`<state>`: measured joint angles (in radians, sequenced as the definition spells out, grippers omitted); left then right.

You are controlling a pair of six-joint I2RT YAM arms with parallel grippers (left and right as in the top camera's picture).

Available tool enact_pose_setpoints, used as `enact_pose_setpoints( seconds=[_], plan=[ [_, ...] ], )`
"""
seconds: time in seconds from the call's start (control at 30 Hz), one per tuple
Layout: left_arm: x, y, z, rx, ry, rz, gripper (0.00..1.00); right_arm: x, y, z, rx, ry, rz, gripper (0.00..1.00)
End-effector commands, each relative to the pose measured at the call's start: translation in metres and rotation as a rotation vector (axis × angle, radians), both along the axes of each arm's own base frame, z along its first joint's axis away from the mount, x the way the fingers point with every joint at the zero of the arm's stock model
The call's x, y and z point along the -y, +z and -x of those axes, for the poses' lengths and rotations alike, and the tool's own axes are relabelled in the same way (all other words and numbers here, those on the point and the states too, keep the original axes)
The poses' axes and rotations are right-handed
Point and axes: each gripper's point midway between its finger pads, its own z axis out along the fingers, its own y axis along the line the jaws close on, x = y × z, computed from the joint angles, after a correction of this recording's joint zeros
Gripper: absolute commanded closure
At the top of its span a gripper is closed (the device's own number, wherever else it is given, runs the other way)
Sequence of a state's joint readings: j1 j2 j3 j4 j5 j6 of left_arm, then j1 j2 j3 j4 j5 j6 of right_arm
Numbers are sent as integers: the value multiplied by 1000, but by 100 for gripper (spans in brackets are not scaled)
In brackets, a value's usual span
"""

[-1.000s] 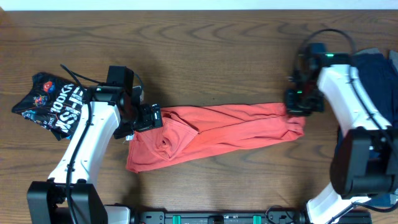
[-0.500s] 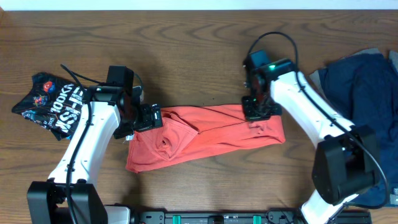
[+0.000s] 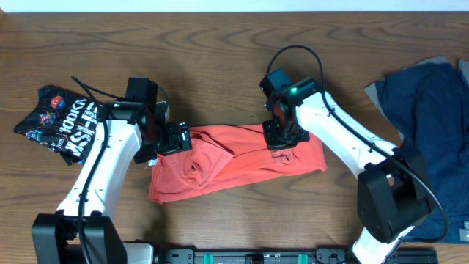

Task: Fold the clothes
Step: 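Fold the strip's right end leftward over the middle with the right gripper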

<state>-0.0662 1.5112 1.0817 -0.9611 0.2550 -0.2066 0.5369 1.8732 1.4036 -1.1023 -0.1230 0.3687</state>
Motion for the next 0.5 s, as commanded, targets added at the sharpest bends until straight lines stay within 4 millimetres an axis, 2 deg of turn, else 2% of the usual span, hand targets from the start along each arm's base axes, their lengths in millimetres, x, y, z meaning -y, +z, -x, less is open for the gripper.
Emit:
enact_pose_setpoints(
  seconds=[0.0,0.4,0.47],
  plan=[
    [-4,2,-2,8,5,-12,2,-10,-2,6,-20,0,-16,99],
    [-4,2,-2,7,5,-12,2,-23,-2,15,-26,40,-30,97],
    [-4,2,-2,7,5,-12,2,-27,-2,17,-31,49,-42,89]
  ],
)
